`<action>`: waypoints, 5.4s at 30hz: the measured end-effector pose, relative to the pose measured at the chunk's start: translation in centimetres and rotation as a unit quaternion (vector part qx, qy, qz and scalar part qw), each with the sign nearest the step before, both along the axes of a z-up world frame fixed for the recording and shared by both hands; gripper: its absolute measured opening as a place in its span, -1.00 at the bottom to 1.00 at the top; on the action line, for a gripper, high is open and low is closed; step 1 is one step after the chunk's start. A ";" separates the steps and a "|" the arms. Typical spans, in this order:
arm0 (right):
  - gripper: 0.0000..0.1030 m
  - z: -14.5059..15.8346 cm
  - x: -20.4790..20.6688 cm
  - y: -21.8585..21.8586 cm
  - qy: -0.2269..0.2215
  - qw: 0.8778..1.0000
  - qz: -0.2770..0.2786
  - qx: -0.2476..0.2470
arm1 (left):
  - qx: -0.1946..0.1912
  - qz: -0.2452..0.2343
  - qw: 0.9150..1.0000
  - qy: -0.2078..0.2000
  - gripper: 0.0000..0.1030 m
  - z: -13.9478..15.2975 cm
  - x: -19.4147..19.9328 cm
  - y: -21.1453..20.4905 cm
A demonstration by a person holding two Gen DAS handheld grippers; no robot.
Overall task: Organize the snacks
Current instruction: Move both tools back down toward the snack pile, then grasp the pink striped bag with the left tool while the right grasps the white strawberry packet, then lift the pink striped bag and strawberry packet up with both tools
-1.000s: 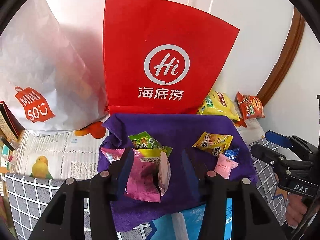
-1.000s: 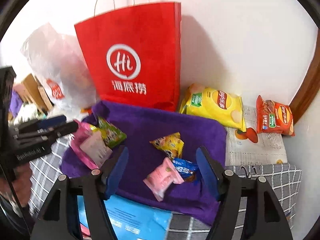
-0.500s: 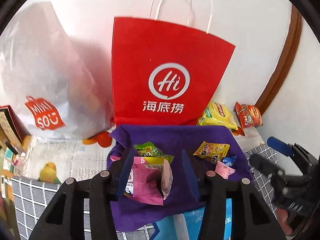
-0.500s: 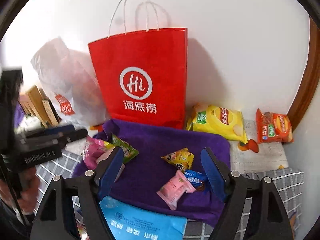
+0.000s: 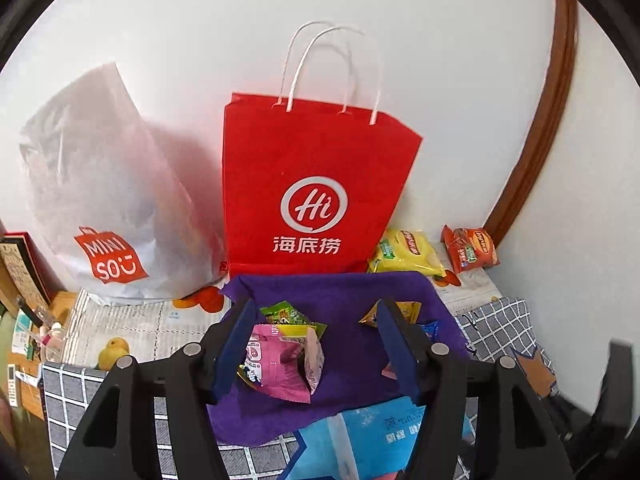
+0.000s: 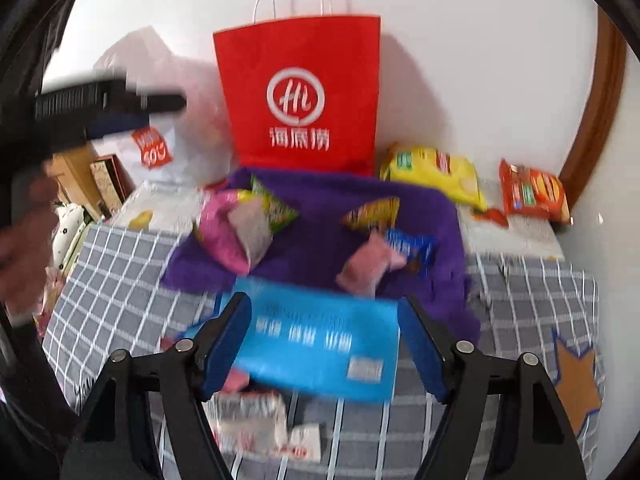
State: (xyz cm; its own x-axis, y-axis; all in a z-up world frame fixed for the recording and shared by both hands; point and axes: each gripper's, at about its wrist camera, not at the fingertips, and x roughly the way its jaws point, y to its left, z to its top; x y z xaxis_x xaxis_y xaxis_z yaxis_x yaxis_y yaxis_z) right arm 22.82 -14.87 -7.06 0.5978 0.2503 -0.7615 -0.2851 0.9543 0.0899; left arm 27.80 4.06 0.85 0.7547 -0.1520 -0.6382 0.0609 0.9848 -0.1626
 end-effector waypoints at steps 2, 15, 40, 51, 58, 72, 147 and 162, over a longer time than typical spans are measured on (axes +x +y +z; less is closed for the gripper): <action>0.37 -1.0 -1.3 -0.2 0.013 1.000 -0.002 0.006 | 0.006 0.003 1.000 -0.009 0.22 0.7 -0.6 -0.1; 0.39 -4.7 -6.2 1.3 0.048 0.998 0.033 0.028 | 0.039 0.022 0.999 -0.019 0.37 2.4 -5.8 0.0; -0.19 -8.4 -7.1 4.4 0.043 0.990 0.127 0.038 | -0.020 0.010 0.995 0.095 0.38 -8.5 -13.3 4.7; -0.60 -6.8 -8.8 -2.9 0.007 0.996 0.054 0.072 | -0.018 -0.046 0.991 0.128 0.38 -13.0 -12.0 -2.3; -0.65 -8.1 -8.2 -6.9 -0.004 0.999 -0.003 0.053 | 0.026 -0.045 0.989 0.140 0.37 -15.6 -10.2 -5.9; -0.37 -10.6 -6.1 -7.5 -0.008 0.998 -0.026 0.058 | 0.031 -0.004 0.993 0.109 -0.26 -16.3 -11.9 -1.7; -0.56 -7.7 -6.8 -9.0 0.001 0.988 -0.031 0.149 | -0.023 0.007 0.997 0.076 -0.36 -14.7 -14.2 0.0; -0.56 -1.4 -8.7 -7.6 -0.043 0.991 -0.029 0.119 | -0.008 0.004 0.999 0.048 -0.37 -9.4 -17.0 -0.4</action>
